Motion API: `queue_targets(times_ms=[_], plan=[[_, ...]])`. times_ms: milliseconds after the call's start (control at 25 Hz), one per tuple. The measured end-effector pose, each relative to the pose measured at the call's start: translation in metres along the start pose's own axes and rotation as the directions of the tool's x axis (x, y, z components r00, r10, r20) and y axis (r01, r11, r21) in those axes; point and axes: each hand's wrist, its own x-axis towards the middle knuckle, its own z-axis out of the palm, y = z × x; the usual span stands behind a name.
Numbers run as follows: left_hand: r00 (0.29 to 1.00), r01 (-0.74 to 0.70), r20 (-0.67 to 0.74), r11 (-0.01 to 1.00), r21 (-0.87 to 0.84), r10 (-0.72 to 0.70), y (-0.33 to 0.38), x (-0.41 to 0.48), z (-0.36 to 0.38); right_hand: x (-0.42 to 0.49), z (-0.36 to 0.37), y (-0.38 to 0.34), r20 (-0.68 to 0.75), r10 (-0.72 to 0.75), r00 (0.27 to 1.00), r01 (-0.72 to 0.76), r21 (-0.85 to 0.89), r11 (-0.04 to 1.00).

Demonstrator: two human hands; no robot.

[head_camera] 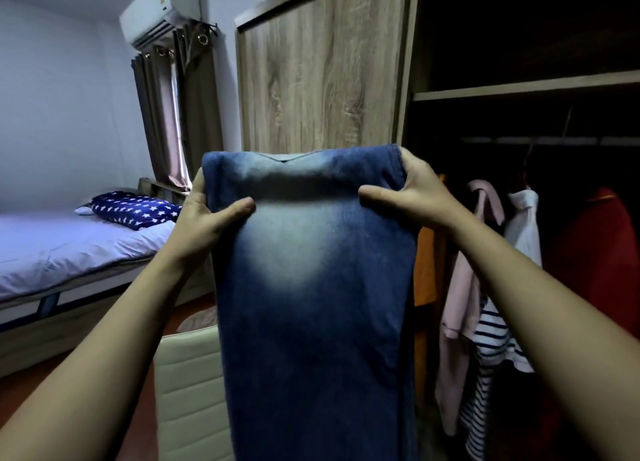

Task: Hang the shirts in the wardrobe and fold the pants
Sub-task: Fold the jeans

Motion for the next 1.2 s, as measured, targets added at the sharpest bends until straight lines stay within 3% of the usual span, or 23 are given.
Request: queue_targets(times_ms=[160,280,440,520,680,800,880,960,1080,1200], plan=[[0.995,-0.062,-0.09,0.986,-0.153,0.048,0.015,0.009,0.014,0.003,-0.009,0.003,-0.033,-0.01,0.999,0.015,0.167,0.986],[0.99,-0.13,-0.083,0.98,-0.152,0.118,0.032,0.014,0.025,-0.033,0.004,0.024,-0.149,0.133,0.98,-0.06,0.417,0.907],[0.985,-0.172,-0.053,0.973,-0.153,0.165,0.051,0.014,0.024,-0.103,0.071,0.059,0.125,0.382,0.916,-0.364,0.661,0.656],[0.984,-0.178,-0.039,0.977,-0.119,0.174,0.058,0.013,0.018,-0.106,0.093,0.061,0.149,0.411,0.899,-0.378,0.737,0.56],[0.978,-0.201,-0.071,0.977,-0.072,0.196,0.069,0.016,0.001,-0.079,0.101,0.041,0.05,0.356,0.933,-0.241,0.822,0.515],[0.976,-0.204,-0.098,0.976,-0.072,0.196,0.07,0.018,-0.017,-0.07,0.11,0.025,0.198,0.288,0.937,-0.339,0.715,0.612],[0.977,-0.195,-0.095,0.978,-0.071,0.188,0.069,0.014,-0.024,-0.065,0.114,0.014,0.283,0.287,0.915,-0.402,0.688,0.604],[0.979,-0.178,-0.112,0.982,-0.067,0.17,0.069,0.011,-0.032,-0.062,0.117,0.008,0.24,0.259,0.936,-0.352,0.699,0.623],[0.98,-0.151,-0.097,0.969,0.195,0.172,0.066,0.011,-0.053,-0.066,0.115,-0.001,0.133,0.204,0.97,-0.236,0.719,0.654],[0.989,-0.07,-0.081,0.863,0.501,0.127,0.063,0.017,-0.064,-0.066,0.106,-0.016,0.132,0.173,0.976,-0.214,0.728,0.651]])
